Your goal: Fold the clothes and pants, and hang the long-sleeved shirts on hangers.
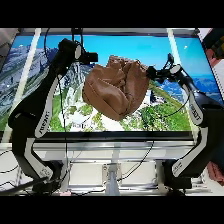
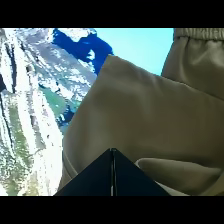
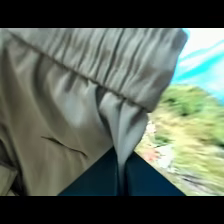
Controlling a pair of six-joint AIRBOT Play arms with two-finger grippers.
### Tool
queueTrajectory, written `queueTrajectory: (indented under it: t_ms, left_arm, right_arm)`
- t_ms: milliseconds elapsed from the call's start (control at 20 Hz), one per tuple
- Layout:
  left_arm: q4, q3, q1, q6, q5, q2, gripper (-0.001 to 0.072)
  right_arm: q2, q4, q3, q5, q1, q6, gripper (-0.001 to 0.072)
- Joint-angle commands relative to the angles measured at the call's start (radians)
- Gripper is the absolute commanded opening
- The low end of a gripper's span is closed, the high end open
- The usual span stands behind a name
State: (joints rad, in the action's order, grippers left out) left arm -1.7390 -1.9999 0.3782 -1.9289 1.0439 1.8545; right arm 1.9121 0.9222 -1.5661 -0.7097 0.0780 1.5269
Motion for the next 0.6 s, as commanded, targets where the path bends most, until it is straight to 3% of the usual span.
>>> queueTrajectory:
  t_ms: [0,250,400,550]
  left_arm:
    - [-0.028,0.000,0.000,0.033,0.051,-0.026,0.0029]
    - [-0.095,0.001,0.000,0.033,0.185,-0.105,0.0028]
    - [-0.120,0.006,0.000,0.022,0.267,-0.151,0.0029]
    - [-0.120,0.056,0.001,0.019,0.267,-0.215,0.0029]
  right_arm:
    - [-0.097,0.164,0.020,-0.062,0.050,0.151,0.0042]
    - [-0.346,0.486,0.282,-0.052,0.072,0.410,0.0043]
    - [-0.531,0.519,0.552,0.036,0.071,0.550,0.0042]
    - [-0.743,0.519,0.834,0.178,0.071,0.662,0.0043]
